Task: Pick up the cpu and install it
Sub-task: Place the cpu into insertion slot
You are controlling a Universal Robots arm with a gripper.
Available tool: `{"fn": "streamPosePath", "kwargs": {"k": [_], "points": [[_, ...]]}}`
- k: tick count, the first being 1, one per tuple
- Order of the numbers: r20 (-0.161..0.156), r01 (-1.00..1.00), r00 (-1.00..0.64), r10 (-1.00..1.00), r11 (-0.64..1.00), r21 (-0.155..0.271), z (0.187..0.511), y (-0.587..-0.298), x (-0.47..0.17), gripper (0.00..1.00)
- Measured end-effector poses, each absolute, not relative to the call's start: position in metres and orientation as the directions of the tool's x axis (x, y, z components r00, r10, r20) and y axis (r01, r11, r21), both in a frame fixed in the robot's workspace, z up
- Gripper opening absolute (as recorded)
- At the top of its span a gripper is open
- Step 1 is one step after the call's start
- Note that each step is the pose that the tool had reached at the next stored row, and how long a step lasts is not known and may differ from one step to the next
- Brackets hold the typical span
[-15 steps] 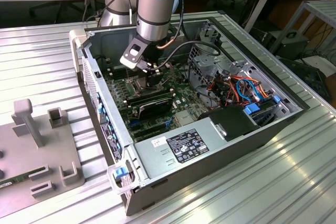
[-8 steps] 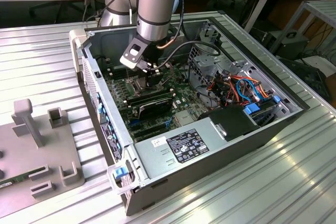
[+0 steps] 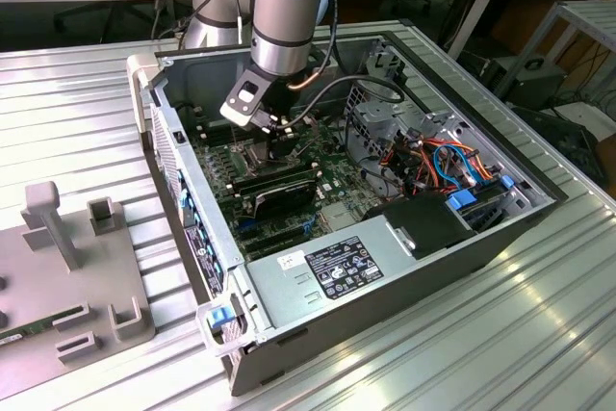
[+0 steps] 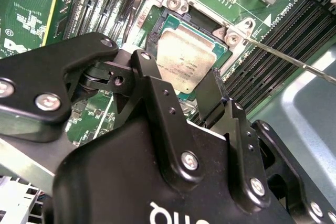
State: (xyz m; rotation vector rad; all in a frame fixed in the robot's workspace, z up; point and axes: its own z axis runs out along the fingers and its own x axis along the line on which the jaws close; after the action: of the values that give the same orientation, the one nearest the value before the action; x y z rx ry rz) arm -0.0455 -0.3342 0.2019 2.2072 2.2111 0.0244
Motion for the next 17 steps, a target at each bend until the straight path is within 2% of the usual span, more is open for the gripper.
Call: {"fn": "streamPosePath", "kwargs": {"k": [15,17], "points": [[-0.001,1.0,-0.002,1.0,0.002,0.023,0.1988,-0.3343,-0.045,0.54],[0.0,1.0,-0.002,1.0,0.002,0.024,0.1982,-0.334,-0.0448,0.6]]}}
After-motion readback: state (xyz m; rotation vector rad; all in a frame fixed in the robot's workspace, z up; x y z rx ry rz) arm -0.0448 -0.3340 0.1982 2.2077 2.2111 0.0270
